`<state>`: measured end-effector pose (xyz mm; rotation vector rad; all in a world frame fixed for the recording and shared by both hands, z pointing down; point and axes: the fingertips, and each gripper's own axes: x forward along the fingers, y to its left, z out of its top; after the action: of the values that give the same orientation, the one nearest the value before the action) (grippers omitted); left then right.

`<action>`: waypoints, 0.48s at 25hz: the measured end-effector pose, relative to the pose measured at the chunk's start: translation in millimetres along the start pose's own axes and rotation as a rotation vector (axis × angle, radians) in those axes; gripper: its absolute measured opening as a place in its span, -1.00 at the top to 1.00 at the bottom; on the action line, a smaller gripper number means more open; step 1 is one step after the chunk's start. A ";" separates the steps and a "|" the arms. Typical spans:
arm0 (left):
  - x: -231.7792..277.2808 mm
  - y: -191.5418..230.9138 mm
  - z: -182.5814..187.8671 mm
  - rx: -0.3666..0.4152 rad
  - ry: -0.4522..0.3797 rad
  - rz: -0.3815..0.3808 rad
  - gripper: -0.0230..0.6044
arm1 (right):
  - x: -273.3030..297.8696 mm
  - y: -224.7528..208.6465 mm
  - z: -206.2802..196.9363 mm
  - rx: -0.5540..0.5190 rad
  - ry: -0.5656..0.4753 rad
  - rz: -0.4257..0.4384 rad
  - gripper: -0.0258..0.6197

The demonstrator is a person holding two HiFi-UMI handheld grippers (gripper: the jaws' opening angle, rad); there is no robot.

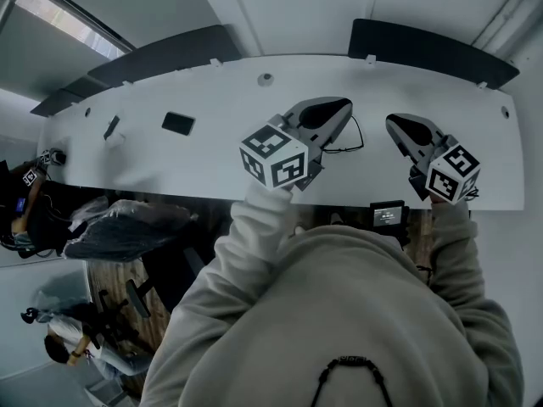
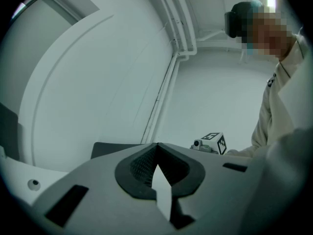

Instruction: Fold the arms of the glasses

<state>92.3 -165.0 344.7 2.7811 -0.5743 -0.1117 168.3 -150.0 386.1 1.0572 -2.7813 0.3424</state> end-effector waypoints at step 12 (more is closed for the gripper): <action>-5.0 4.5 1.1 -0.004 -0.008 -0.003 0.91 | 9.3 -4.9 -5.5 -0.003 0.023 0.008 0.85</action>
<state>85.8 -167.3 345.1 2.7790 -0.5717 -0.1249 165.0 -158.0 394.2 1.0355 -2.7660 0.3496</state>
